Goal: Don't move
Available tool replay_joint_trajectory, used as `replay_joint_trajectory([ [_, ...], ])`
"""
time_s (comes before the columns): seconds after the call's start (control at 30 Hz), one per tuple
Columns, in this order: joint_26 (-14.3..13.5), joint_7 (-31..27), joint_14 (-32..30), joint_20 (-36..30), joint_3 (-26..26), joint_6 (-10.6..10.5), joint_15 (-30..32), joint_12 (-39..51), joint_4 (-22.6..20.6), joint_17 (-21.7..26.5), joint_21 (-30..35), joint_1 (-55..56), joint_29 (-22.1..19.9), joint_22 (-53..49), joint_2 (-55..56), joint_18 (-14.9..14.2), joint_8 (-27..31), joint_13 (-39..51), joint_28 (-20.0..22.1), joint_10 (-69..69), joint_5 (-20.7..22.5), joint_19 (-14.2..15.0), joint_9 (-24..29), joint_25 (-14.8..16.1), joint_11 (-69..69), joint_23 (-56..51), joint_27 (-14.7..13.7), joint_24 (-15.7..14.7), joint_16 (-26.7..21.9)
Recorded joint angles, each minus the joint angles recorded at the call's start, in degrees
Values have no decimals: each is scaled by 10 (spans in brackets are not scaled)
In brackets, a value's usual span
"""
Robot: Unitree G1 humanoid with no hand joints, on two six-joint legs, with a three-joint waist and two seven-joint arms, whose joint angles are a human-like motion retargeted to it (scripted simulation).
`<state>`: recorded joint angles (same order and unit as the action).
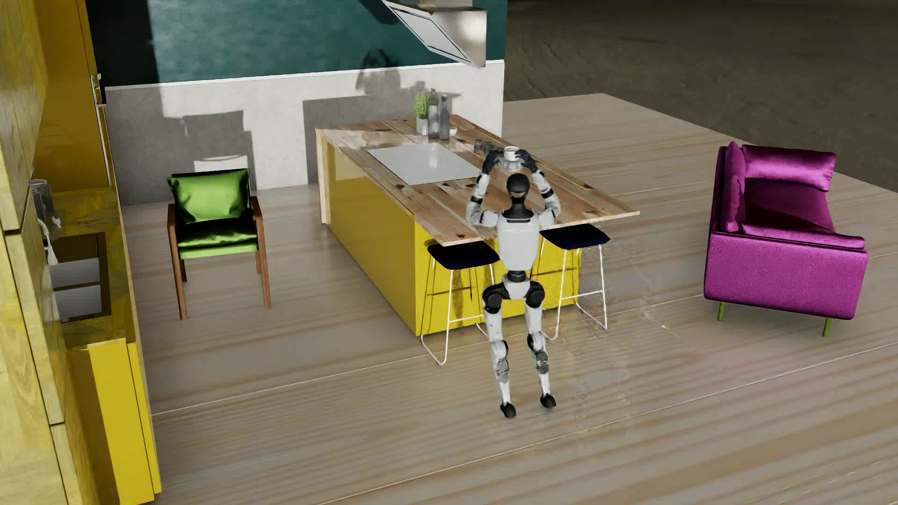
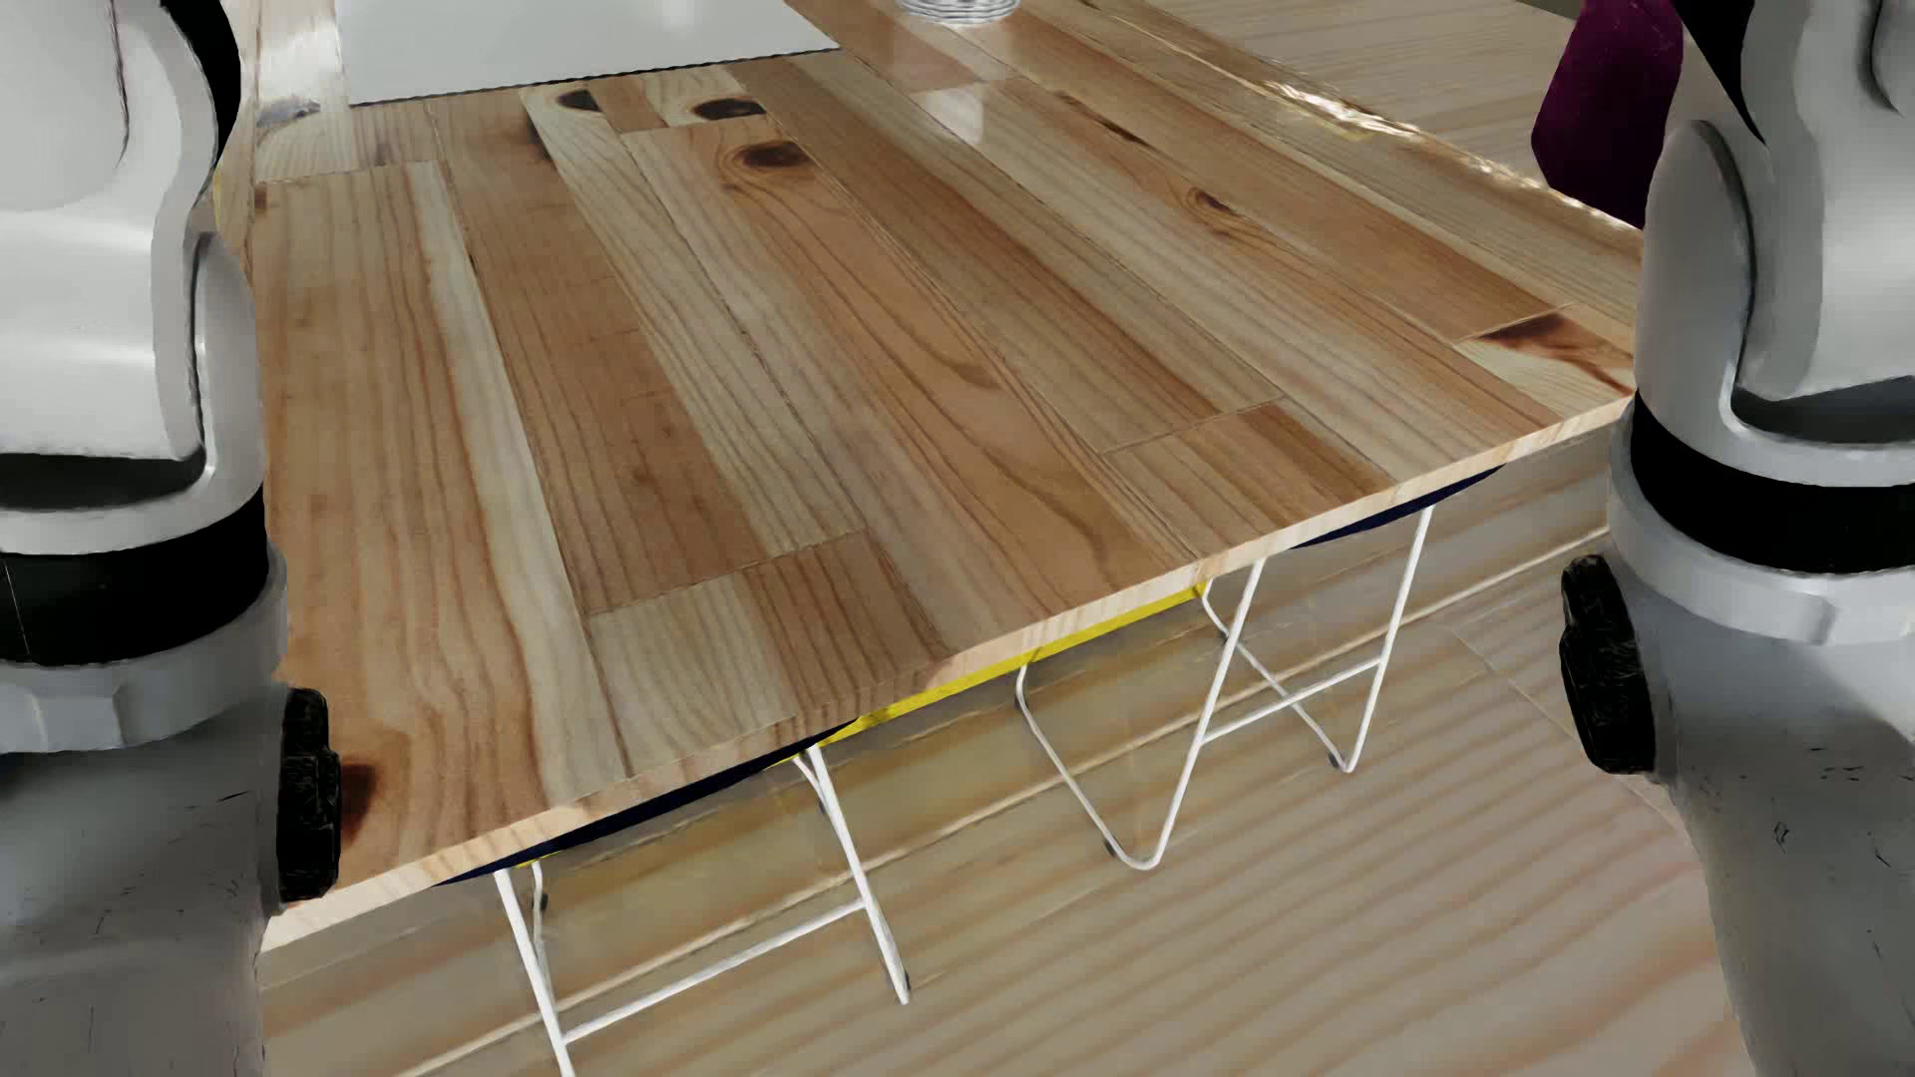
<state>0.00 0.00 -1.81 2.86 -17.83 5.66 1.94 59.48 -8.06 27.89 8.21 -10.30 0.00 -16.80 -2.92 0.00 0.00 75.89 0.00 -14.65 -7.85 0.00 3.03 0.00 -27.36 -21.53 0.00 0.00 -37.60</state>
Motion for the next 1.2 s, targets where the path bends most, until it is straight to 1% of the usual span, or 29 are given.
replay_joint_trajectory([
  [0.03,0,0,8,0,0,-2,0,5,1,1,-3,4,0,-9,3,0,0,3,0,-8,1,0,3,0,-2,2,0,0,0],
  [0.13,0,0,-14,23,12,-7,3,16,0,6,-6,1,0,-49,4,0,0,-4,0,11,-1,0,2,0,0,-1,0,0,0],
  [0.27,0,0,17,37,19,-9,5,34,0,10,-15,7,0,-104,1,0,0,-25,0,-19,-2,0,22,0,-2,-11,0,0,-1],
  [0.4,0,0,-17,32,28,-19,13,37,-3,28,-23,11,0,-103,12,0,0,-48,0,9,-6,0,11,0,2,-14,0,0,1],
  [0.5,0,0,3,28,24,-19,12,50,-4,35,-33,14,0,-105,6,0,0,-61,0,-7,-7,0,16,0,4,-22,0,0,-4],
  [0.6,0,0,1,24,29,-21,22,36,-2,41,-38,21,0,-107,12,0,0,-80,0,-9,-6,0,12,0,2,-25,0,0,0],
  [0.63,0,0,-1,27,32,-20,29,16,-2,48,-40,25,0,-113,16,0,0,-108,0,-10,-5,0,10,0,4,-37,0,0,-2],
  [0.7,0,0,-8,12,34,-21,40,-79,-1,70,-35,32,0,-138,20,0,0,-219,0,-9,-4,0,2,0,6,-82,0,0,-7],
  [0.73,0,0,-16,-10,33,-18,45,-154,1,79,-24,33,0,-154,21,0,0,-305,0,-4,-3,0,-1,0,8,-106,0,0,-11],
  [0.77,0,0,-27,-44,33,-14,49,-245,2,84,0,32,0,-166,22,0,0,-403,0,5,-2,0,-5,0,10,-121,0,0,-14],
  [0.8,0,0,-42,-92,34,-9,51,-340,4,83,38,33,0,-164,25,0,0,-508,0,14,-1,0,-7,0,12,-119,0,0,-11],
  [0.83,0,0,-59,-137,37,-4,56,-434,6,77,76,34,0,-138,30,0,0,-615,0,22,2,0,-9,0,12,-95,0,0,-1],
  [0.87,0,0,-76,-167,40,0,63,-525,8,63,105,37,0,-89,38,0,0,-711,0,28,4,0,-11,0,12,-45,0,0,15],
  [0.9,0,0,-92,-192,43,6,71,-605,10,42,131,41,0,-22,47,0,0,-789,0,32,6,0,-12,0,11,25,0,0,36],
  [0.93,0,0,-106,-208,46,11,78,-665,12,19,145,43,0,56,54,0,0,-849,0,35,9,0,-11,0,8,104,0,0,56],
  [0.97,0,0,-120,-211,46,16,84,-711,16,-1,163,45,0,138,62,0,0,-889,0,39,12,0,-10,0,5,190,0,0,74],
  [1.0,0,0,-138,-220,48,18,92,-739,19,-13,180,46,0,220,69,0,0,-912,0,44,14,0,-5,0,0,265,0,0,89],
  [1.07,0,0,-175,-246,55,19,108,-761,25,-26,208,54,0,363,93,0,0,-926,0,51,18,0,3,0,-12,398,0,0,105],
  [1.13,0,0,-197,-305,56,17,110,-753,29,-29,252,66,0,482,117,0,0,-914,0,54,17,0,7,0,-28,508,0,0,106],
  [1.2,0,0,-210,-364,56,15,87,-738,32,-27,288,70,0,573,129,0,0,-898,0,57,16,0,13,0,-42,591,0,0,104],
])
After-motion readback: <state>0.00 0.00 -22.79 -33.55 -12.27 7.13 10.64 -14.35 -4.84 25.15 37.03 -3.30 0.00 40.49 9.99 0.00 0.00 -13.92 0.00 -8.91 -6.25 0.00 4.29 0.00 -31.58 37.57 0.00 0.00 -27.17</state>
